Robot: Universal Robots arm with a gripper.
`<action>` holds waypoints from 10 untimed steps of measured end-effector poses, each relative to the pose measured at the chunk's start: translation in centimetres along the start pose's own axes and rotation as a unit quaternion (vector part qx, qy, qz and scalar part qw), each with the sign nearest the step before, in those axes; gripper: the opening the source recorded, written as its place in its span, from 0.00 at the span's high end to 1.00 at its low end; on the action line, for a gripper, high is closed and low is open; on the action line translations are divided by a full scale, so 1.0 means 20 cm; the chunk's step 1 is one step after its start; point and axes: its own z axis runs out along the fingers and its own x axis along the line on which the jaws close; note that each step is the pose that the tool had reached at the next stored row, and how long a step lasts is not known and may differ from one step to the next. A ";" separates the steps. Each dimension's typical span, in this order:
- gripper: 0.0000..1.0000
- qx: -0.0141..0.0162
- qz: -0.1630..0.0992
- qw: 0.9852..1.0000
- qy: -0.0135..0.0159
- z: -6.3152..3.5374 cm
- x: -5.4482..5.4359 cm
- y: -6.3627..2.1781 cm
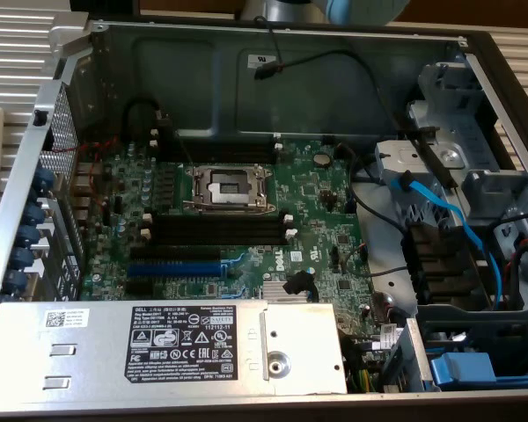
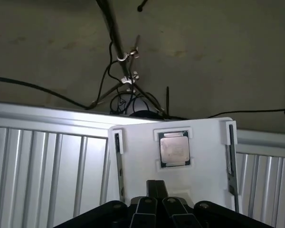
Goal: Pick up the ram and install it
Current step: 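Pick up the ram and move it above insertion slot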
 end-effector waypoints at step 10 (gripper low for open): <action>0.90 0.012 -0.005 1.000 0.001 0.055 0.08 -0.022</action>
